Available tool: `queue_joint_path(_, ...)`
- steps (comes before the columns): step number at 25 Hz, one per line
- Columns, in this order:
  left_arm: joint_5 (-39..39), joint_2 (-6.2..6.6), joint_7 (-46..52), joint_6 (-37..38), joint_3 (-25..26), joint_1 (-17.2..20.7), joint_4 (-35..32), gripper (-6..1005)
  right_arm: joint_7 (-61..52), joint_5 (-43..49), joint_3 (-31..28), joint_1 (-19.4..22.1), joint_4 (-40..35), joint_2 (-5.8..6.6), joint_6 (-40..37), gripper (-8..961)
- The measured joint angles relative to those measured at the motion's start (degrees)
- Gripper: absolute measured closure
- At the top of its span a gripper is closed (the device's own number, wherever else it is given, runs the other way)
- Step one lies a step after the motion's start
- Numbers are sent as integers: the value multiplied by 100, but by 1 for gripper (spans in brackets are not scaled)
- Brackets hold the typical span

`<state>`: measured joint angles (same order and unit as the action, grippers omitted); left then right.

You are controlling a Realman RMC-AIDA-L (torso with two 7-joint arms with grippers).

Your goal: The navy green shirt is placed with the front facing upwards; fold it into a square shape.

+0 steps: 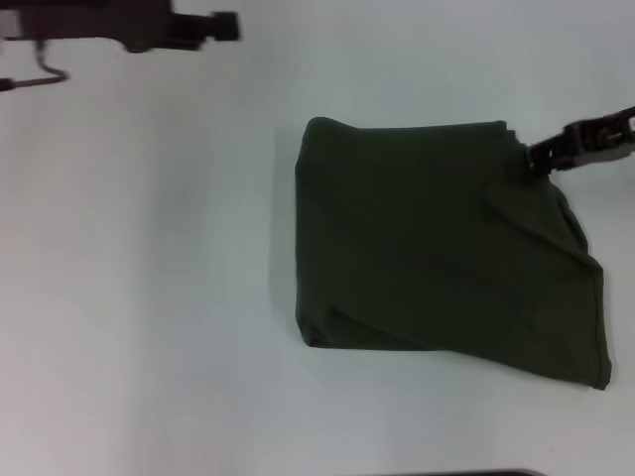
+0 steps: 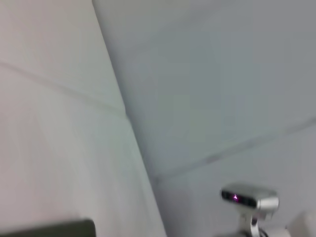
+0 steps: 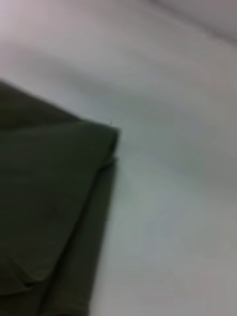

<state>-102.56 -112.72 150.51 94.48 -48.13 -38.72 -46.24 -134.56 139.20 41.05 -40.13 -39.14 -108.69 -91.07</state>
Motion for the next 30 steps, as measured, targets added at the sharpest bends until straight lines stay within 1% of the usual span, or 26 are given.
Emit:
queue_joint_path(1, -63, 1, -35, 81, 245, 89, -25, 123, -69, 230, 145, -117, -43, -29, 8, 541)
queue_joint_path(2, -86, 0, -56, 119, 348, 135, -28, 124, -154, 457, 241, -234, -107, -64, 59, 494)
queue_joint_path(4, -106, -6, -124, 188, 518, 237, -30, 124, -284, 788, 295, -378, -289, -135, 125, 482)
queue_joint_path(6, -108, -20, -181, 204, 581, 300, -25, 125, -341, 799, 231, -398, -546, -179, 129, 476)
queue_joint_path(7, -109, -23, -193, 206, 596, 314, -14, 125, -358, 762, 174, -378, -662, -181, 120, 477)
queue_joint_path(9, -111, -33, -201, 206, 606, 326, -8, 125, -390, 703, 19, -330, -820, -154, 48, 478)
queue_joint_path(10, -112, -39, -201, 207, 605, 326, -8, 125, -392, 699, -59, -292, -841, -118, -2, 478)
queue_joint_path(11, -115, -52, -203, 172, 598, 301, -7, 125, -512, 722, -167, -62, -817, -38, -78, 479)
queue_joint_path(18, -115, -64, -208, 91, 566, 215, 24, 124, -723, 735, -229, 220, -775, 8, -41, 484)
queue_joint_path(20, -115, -77, -212, 86, 555, 195, 33, 124, -746, 725, -304, 248, -758, 5, -34, 485)
queue_joint_path(23, -115, -107, -215, 60, 546, 191, 35, 125, -753, 721, -345, 252, -659, -37, 16, 487)
queue_joint_path(30, -115, -140, -223, 26, 537, 223, 45, 125, -717, 721, -303, 124, -87, -65, 387, 487)
